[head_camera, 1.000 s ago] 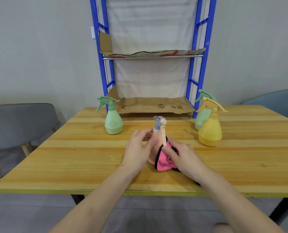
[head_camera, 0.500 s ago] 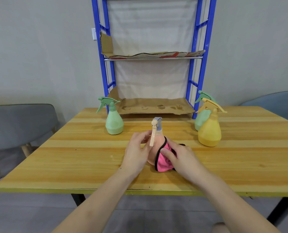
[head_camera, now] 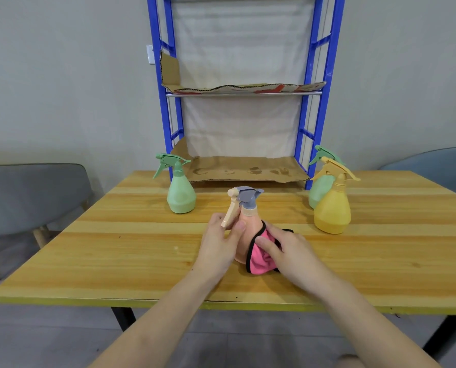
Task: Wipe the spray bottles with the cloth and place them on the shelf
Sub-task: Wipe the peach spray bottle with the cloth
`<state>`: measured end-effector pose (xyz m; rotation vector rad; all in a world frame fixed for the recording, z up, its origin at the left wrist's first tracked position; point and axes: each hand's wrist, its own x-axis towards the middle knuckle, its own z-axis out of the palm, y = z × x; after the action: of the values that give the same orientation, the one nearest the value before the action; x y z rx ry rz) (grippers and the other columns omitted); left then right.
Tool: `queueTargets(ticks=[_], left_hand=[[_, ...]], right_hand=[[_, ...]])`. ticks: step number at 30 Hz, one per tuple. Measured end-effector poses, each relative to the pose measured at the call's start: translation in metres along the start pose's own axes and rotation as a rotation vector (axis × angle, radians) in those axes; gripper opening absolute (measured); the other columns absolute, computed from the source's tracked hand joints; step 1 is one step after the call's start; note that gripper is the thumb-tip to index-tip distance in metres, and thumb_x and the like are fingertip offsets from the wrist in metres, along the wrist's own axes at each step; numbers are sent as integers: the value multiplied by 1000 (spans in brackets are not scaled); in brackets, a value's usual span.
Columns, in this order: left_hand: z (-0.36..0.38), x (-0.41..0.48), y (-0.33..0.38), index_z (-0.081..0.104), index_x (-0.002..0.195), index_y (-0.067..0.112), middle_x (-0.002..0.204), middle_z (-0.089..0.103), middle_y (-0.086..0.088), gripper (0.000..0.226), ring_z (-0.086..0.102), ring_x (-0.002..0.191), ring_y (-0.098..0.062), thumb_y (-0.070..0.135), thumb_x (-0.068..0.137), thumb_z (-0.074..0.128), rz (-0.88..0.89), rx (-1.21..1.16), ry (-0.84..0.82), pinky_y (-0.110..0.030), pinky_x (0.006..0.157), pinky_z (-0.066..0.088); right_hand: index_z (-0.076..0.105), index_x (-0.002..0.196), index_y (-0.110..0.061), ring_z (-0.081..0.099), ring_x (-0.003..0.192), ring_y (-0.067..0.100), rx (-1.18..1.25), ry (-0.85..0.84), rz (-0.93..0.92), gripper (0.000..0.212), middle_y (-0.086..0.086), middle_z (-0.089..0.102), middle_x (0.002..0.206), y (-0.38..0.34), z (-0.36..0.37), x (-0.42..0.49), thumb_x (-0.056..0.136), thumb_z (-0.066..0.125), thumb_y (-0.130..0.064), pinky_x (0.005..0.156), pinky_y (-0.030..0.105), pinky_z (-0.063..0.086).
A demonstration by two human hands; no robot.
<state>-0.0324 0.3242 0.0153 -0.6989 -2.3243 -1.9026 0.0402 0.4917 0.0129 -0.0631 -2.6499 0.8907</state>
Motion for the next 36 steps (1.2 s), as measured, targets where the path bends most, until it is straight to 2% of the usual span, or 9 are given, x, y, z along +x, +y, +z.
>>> queueTargets(ticks=[3,7,11,14,18,21,24,31,36], left_hand=[[0,-1,1,61,131,27,116,68,9,29,63,107,4,21,103,63,23,-33,-9,-19,93,50],[0,1,0,63,124,22,109,69,12,23,62,94,13,17,101,65,28,-58,-7,-11,86,47],[0,3,-1,65,127,20,115,70,12,26,62,105,8,19,101,64,22,-32,15,-21,97,48],[2,0,-4,67,131,21,123,69,8,29,62,114,-1,21,102,63,48,24,33,-27,104,48],[5,-7,-5,66,134,30,128,58,5,31,58,116,-1,23,104,60,52,52,42,-10,98,41],[6,-10,-4,63,138,34,127,54,9,36,57,119,-1,31,102,63,37,33,14,-22,105,41],[3,-7,-4,62,140,33,128,54,10,39,58,121,-6,31,101,65,43,83,4,-32,110,44],[-1,2,-2,62,141,20,129,56,2,38,57,123,-17,25,104,61,60,178,-55,-43,113,43],[-1,5,-3,57,147,27,133,52,7,43,53,128,-17,34,105,57,21,259,-78,-49,113,42]], right_hand=[[37,158,-39,64,110,19,92,52,-79,60,-10,72,123,-8,0,4,102,60,-36,97,36,48],[35,159,-37,64,107,20,72,76,-76,58,-6,72,120,-9,5,1,105,55,-37,91,35,48],[45,155,-30,64,115,28,-50,21,13,52,2,73,124,1,0,-1,106,51,-45,87,32,45],[40,157,-37,63,116,19,25,16,-34,54,-7,71,127,-5,-2,-2,105,54,-41,92,31,47],[30,161,-39,59,122,11,138,72,-67,64,-15,62,140,-9,2,1,103,57,-37,104,33,46],[40,157,-36,63,114,17,89,73,-65,53,-10,70,129,-8,2,-3,105,53,-40,90,26,43],[49,152,-30,65,110,28,-39,38,-2,48,0,75,118,-4,0,-3,106,48,-46,78,30,39],[36,158,-38,57,119,2,185,48,-73,62,-22,60,137,-12,-4,2,102,62,-29,99,22,42],[45,154,-35,64,113,21,31,21,0,50,-6,73,122,-4,-4,-2,105,50,-45,93,34,47]])
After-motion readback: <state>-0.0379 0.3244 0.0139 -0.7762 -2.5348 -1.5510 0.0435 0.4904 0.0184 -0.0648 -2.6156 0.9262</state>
